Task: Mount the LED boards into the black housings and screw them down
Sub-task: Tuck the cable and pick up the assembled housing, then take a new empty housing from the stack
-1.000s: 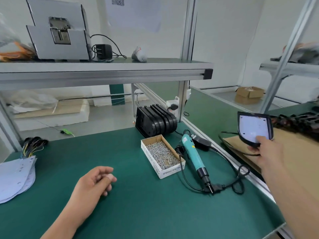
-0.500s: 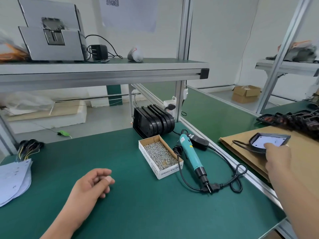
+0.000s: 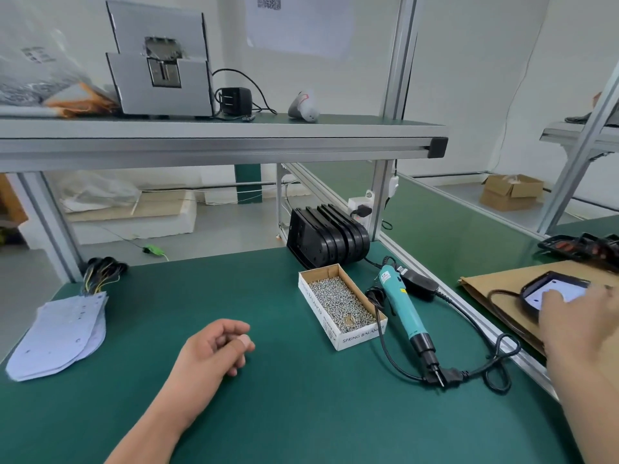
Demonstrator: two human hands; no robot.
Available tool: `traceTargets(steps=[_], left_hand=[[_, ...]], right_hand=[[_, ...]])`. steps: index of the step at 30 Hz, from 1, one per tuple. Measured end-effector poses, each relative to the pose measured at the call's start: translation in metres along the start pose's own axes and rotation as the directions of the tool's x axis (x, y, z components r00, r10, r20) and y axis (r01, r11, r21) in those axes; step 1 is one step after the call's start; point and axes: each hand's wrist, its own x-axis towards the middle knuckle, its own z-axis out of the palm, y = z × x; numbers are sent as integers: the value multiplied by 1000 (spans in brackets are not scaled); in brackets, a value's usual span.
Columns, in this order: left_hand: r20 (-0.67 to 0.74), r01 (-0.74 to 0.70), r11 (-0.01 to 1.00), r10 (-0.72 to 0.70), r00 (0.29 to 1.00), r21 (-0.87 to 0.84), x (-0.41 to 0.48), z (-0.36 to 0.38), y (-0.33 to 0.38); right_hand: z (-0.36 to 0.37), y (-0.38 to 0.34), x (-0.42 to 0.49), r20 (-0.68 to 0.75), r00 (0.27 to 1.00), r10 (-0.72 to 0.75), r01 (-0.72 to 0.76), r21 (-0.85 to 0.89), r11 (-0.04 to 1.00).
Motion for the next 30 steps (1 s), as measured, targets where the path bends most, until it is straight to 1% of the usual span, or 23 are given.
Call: traceTargets(steps=[2,4,5,9,11,13,16,18,20,24,27,28,30], left_hand=[[5,6,1000,-6,1000,3,0,2,1],[5,11,1000,-11,1000,-2,0,1,1],[7,11,1000,-11,1000,-2,-1,1,2],[3,22,1000,-22,1000,-5,-3,1,5],[0,34,999,-34,999,-6,-4,2,7],[-1,37,999,-37,999,-8,-4,2,7],[-5,35,999,-36,999,-24,-4,4,8],[-15,47,998,-48,999,-48,-5,4,8],[-20,54,997,-56,998,-62,-5,4,9],[-20,54,995,-55,998,-80,-4,4,8],[-12,64,993,-65,998,-95,-3,4,6],[-11,65,993,-66,998,-101,-3,4,6],[-11,64,992,-66,998,-113,-4,3,6]], right_hand=[[5,-18,-15,6,995,-102,102,10,995],[13,-40,-33,44,961,-272,272,5,962],[18,-52,-43,82,939,-334,333,15,943],[44,-90,-80,192,848,-493,485,89,870],[61,-108,-99,250,805,-538,520,136,843],[77,-129,-119,320,741,-591,570,167,804],[101,-162,-145,389,615,-686,667,207,716],[118,-183,-163,443,529,-724,716,226,661],[136,-199,-177,476,473,-741,752,221,622],[169,-225,-193,494,430,-756,808,162,566],[190,-243,-194,514,408,-755,851,86,518],[195,-248,-194,524,397,-753,868,54,494],[205,-255,-193,559,357,-748,913,-38,407]])
